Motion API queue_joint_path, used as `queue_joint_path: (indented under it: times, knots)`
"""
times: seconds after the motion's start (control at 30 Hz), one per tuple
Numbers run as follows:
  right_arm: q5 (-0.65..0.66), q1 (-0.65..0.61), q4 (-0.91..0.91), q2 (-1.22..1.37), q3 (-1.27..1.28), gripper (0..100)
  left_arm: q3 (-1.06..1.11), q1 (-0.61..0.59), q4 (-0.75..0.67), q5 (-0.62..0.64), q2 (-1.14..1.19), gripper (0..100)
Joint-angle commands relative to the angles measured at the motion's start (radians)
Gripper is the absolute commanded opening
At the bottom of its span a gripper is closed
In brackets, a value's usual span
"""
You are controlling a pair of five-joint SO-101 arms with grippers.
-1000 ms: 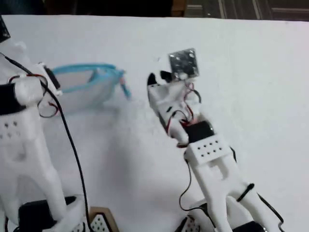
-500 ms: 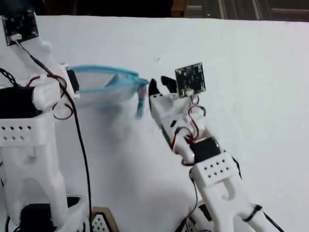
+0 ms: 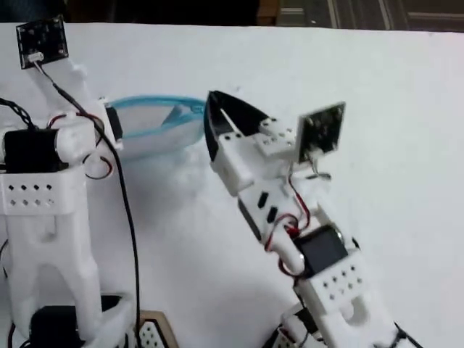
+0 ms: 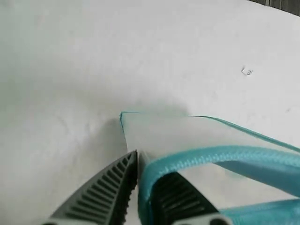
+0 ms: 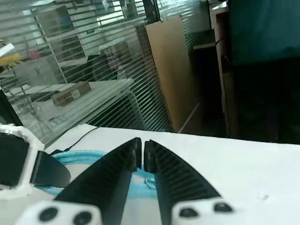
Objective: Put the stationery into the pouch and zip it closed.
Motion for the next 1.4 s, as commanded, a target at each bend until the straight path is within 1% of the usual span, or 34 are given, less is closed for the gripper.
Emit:
queue_joint_path:
  times: [0.0,0.13,0.27,0.37,0.47,0.6,0.77,0.93,1.07,1.13,1.27,1.37]
  knots:
    - [-0.009,-0.042,0.002,0.105,-0.11,1.6,-0.011,0.01,-0.02,-0.005,-0.036,2]
    - [-0.009,-0.142,0.041,0.236,-0.166,1.6,-0.011,0.01,-0.02,-0.005,-0.036,2]
    - [-0.011,-0.28,0.188,0.346,-0.158,1.6,-0.012,0.01,-0.021,-0.005,-0.036,2]
    - [-0.011,-0.303,0.214,0.44,-0.147,1.6,-0.012,0.01,-0.021,-0.005,-0.036,2]
    - [-0.011,-0.277,0.217,0.499,-0.166,1.6,-0.015,0.01,-0.021,-0.005,-0.036,2]
    - [-0.011,-0.217,0.22,0.472,-0.247,1.6,-0.012,0.01,-0.021,-0.006,-0.036,2]
    - [-0.011,-0.16,0.223,0.303,-0.336,1.6,-0.012,0.007,-0.021,-0.006,-0.036,2]
    - [-0.006,-0.147,0.306,0.09,-0.376,1.7,-0.012,0.008,-0.023,-0.006,-0.035,2]
    - [0.0,-0.14,0.363,-0.064,-0.376,1.7,-0.012,0.005,-0.021,-0.006,-0.033,2]
    - [0.011,-0.108,0.394,-0.114,-0.371,1.8,-0.012,0.004,-0.02,-0.006,-0.035,2]
    - [0.126,-0.01,0.53,-0.105,-0.31,1.8,-0.015,0.005,-0.021,-0.006,-0.035,2]
    - [0.13,0.048,0.575,-0.045,-0.184,1.8,-0.017,0.008,-0.021,-0.006,-0.036,2]
